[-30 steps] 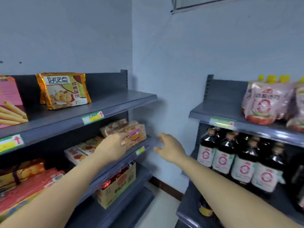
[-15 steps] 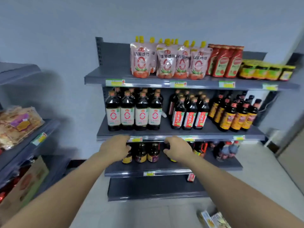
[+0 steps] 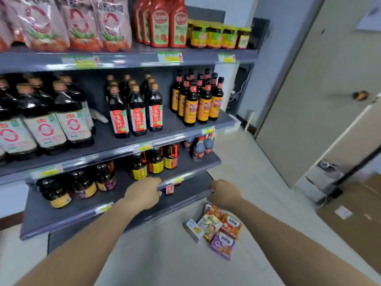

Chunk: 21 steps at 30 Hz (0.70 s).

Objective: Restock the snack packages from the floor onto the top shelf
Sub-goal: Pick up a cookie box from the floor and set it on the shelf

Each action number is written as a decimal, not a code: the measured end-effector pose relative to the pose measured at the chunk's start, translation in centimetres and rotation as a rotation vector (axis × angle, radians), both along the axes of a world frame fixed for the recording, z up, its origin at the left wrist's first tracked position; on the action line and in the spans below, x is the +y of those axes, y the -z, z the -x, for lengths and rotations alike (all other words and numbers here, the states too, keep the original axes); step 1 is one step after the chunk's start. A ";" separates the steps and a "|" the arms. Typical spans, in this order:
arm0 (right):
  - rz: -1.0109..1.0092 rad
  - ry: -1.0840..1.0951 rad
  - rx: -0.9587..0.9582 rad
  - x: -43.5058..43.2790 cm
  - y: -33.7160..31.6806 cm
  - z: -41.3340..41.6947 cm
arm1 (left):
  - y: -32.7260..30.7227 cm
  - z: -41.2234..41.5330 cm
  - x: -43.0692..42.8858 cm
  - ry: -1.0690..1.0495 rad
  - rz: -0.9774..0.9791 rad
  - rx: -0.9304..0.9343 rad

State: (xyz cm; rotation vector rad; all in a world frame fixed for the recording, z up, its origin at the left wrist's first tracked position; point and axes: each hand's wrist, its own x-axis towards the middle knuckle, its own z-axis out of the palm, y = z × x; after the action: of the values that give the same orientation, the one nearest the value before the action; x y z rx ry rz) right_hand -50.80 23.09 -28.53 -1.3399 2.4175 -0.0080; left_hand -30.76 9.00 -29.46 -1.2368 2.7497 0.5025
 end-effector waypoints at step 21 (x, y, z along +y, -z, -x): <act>-0.307 0.263 -0.202 -0.9 21.7 26.3 | 23.1 31.0 -0.4 0.183 -0.265 -0.228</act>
State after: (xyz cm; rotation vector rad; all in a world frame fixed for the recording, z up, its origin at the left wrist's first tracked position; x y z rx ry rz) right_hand -77.13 22.16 -50.20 -0.8401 2.2920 0.1457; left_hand -61.72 8.56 -52.60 -0.9104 2.4776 0.6383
